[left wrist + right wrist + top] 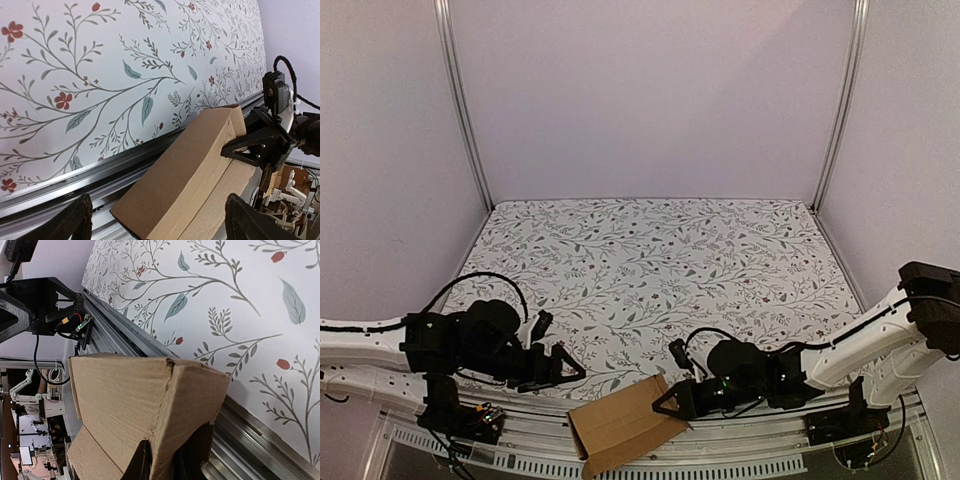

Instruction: Fold the paper box

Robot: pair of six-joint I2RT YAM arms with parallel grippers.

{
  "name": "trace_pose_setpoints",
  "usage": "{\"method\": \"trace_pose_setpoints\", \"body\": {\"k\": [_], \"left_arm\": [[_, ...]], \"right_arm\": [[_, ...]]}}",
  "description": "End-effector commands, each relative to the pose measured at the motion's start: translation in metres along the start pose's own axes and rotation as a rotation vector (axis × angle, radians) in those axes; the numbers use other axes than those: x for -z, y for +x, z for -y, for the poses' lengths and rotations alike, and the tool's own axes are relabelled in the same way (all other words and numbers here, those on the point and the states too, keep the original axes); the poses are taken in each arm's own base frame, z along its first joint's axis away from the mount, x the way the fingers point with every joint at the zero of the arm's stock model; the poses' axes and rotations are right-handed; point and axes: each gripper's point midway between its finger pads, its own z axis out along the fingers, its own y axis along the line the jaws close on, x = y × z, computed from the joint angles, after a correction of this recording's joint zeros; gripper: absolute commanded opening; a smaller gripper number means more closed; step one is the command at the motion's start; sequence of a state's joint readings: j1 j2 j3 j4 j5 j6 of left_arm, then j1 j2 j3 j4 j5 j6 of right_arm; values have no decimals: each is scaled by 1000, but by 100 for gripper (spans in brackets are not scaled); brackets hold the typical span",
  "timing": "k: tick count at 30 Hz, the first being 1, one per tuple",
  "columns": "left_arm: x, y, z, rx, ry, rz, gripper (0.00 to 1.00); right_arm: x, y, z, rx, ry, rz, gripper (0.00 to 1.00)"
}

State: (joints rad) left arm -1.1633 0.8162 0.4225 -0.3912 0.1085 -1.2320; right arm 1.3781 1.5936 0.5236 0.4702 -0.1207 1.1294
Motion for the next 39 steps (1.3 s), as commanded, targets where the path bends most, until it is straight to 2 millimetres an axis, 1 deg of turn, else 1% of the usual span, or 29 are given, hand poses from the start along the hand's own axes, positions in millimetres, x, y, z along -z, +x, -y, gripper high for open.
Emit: {"method": "trace_pose_setpoints", "body": {"k": [1, 2, 5, 9, 10, 14, 17, 19, 24, 28, 32, 33, 36, 39], "left_arm": [[6, -10, 0, -25, -27, 12, 90], [5, -11, 1, -21, -21, 6, 90], [1, -11, 8, -10, 18, -6, 91], [-4, -15, 17, 9, 86, -8, 91], [-5, -17, 20, 12, 100, -4, 91], [-6, -25, 39, 11, 184, 22, 91], [-7, -31, 53, 4, 237, 34, 91], [-8, -33, 59, 2, 257, 35, 91], [-5, -38, 76, 0, 340, 44, 91], [-2, -39, 82, 7, 390, 48, 88], [5, -39, 96, -8, 473, 54, 83], [6, -39, 96, -10, 481, 55, 82], [14, -40, 102, -13, 535, 75, 75], [26, -43, 107, -24, 577, 114, 68]], "right_arm": [[17, -22, 14, 26, 82, 98, 11], [20, -26, 15, 26, 91, 112, 11], [37, -47, 15, 33, 123, 199, 11], [58, -68, 3, 55, 118, 269, 11], [64, -73, -3, 70, 111, 283, 11], [73, -87, -20, 101, 90, 315, 12], [74, -92, -32, 120, 65, 320, 12], [74, -96, -41, 133, 48, 323, 13], [77, -103, -51, 136, 30, 345, 13], [84, -108, -61, 145, 9, 367, 15], [87, -113, -64, 144, 7, 390, 18], [87, -114, -65, 143, 7, 394, 18], [90, -117, -69, 141, -3, 406, 19], [92, -118, -72, 138, -12, 415, 21]]}}
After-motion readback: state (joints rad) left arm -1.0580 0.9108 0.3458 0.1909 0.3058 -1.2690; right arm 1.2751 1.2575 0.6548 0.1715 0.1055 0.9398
